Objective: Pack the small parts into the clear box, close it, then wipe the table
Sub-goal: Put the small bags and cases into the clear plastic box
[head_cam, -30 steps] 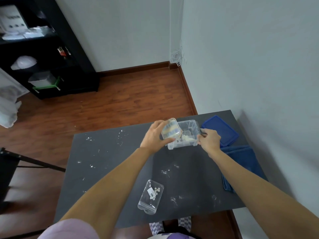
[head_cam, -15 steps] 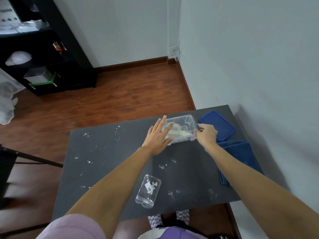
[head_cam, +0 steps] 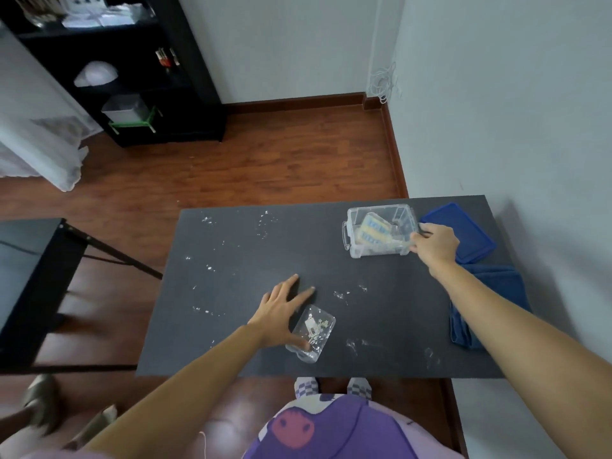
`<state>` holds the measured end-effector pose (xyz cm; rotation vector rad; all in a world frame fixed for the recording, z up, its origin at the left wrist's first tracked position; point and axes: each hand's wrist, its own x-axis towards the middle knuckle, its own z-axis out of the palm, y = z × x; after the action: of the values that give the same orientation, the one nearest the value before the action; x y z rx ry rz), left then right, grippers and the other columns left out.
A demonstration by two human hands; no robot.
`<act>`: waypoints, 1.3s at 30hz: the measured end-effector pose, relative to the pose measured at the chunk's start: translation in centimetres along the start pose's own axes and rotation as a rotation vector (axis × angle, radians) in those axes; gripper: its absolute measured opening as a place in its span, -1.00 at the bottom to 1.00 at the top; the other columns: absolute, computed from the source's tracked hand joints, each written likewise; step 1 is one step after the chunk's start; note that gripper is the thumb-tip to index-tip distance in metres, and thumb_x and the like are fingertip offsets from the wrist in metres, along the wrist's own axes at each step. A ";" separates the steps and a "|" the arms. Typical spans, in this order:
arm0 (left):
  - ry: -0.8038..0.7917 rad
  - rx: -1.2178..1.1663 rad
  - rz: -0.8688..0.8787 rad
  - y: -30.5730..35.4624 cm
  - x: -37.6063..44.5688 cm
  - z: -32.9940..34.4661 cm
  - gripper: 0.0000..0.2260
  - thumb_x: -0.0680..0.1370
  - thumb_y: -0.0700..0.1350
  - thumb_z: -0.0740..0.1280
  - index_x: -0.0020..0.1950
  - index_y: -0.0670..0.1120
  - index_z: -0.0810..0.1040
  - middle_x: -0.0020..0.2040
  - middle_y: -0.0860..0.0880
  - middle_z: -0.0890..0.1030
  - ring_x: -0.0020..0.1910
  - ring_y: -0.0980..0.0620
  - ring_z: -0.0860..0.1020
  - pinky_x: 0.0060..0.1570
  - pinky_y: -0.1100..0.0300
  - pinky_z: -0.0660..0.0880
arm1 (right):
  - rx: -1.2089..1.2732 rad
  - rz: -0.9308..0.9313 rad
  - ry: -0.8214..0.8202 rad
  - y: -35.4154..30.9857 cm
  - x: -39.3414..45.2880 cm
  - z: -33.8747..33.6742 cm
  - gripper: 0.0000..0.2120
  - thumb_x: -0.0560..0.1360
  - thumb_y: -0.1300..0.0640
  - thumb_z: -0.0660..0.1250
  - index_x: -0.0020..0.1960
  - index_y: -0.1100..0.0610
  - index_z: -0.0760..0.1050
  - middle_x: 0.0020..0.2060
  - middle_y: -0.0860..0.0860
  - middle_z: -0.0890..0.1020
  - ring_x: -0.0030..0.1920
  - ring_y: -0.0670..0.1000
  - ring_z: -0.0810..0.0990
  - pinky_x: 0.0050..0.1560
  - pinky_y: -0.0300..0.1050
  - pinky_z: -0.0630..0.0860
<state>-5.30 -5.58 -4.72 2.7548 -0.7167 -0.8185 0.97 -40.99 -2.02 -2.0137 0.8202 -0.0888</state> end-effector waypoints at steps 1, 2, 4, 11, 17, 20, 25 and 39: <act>-0.001 0.019 0.025 0.0 0.1 0.1 0.04 0.18 0.40 0.44 0.51 0.28 -0.04 0.57 0.03 -0.14 0.53 -0.04 -0.10 0.49 -0.12 0.01 | -0.005 0.004 -0.002 0.0 0.1 0.0 -0.70 0.51 0.29 0.36 0.24 0.29 0.58 0.08 0.22 0.67 0.09 0.23 0.66 0.13 0.18 0.63; 0.008 0.031 0.043 0.1 0.2 0.0 -0.01 0.19 0.36 0.47 0.50 0.29 0.02 0.57 0.02 -0.12 0.53 -0.04 -0.09 0.49 -0.10 0.02 | -0.010 0.008 -0.006 0.0 0.1 0.0 -0.68 0.51 0.28 0.36 0.25 0.29 0.57 0.11 0.22 0.66 0.12 0.23 0.65 0.15 0.18 0.62; 0.048 0.029 0.055 0.1 0.4 -0.2 -0.13 0.22 0.29 0.51 0.45 0.26 0.20 0.55 0.01 0.01 0.52 -0.05 0.00 0.47 -0.04 0.09 | -0.016 0.010 -0.012 -0.1 0.2 0.0 -0.67 0.51 0.28 0.36 0.27 0.28 0.57 0.14 0.22 0.65 0.15 0.23 0.64 0.17 0.17 0.61; 0.049 -0.167 0.073 1.0 0.5 -1.0 -0.67 0.36 -0.03 0.50 0.04 -0.01 0.50 0.15 0.05 0.46 0.11 -0.01 0.42 0.09 0.14 0.42 | -0.006 0.020 0.008 -0.3 -0.1 -0.1 -0.70 0.51 0.28 0.36 0.24 0.27 0.59 0.11 0.22 0.67 0.10 0.23 0.66 0.13 0.19 0.62; 0.332 -0.603 -0.012 3.0 1.9 -5.1 -0.87 0.50 -0.28 0.34 -0.14 -0.06 0.50 -0.21 0.03 0.62 -0.23 0.01 0.57 -0.08 0.14 0.53 | 0.016 0.052 0.000 -0.8 -0.3 -0.3 -0.67 0.51 0.28 0.38 0.26 0.28 0.58 0.12 0.22 0.66 0.08 0.22 0.67 0.12 0.17 0.63; 0.493 -0.651 0.031 4.8 4.8 -9.4 -0.91 0.49 -0.28 0.37 -0.07 -0.10 0.55 -0.18 -0.05 0.66 -0.20 0.01 0.60 -0.08 0.25 0.51 | -0.010 0.040 -0.009 -0.9 -0.4 -0.4 -0.73 0.50 0.27 0.37 0.19 0.27 0.63 0.04 0.21 0.69 0.05 0.22 0.67 0.12 0.16 0.63; 0.618 -0.714 0.074 8.4 10.6 -14.3 -0.87 0.45 -0.25 0.43 -0.10 -0.04 0.57 -0.21 0.02 0.68 -0.20 0.12 0.62 -0.12 0.34 0.53 | 0.034 0.056 -0.010 -0.8 -0.5 -0.4 -0.81 0.48 0.27 0.37 0.06 0.26 0.67 -0.07 0.18 0.71 -0.01 0.18 0.68 0.07 0.18 0.64; 0.407 -0.291 0.110 12.2 18.6 -12.8 -0.84 0.54 -0.16 0.35 0.06 0.00 0.68 0.00 0.06 0.69 0.10 0.03 0.48 0.16 0.19 0.22 | 0.079 0.084 -0.034 -0.4 -0.6 -0.5 -0.88 0.48 0.26 0.36 -0.08 0.22 0.69 -0.21 0.13 0.73 -0.13 0.12 0.71 -0.03 0.06 0.66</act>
<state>10.59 -25.00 0.92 2.4768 -0.6042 -0.2938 0.52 -40.88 -1.23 -1.8997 0.8660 -0.0378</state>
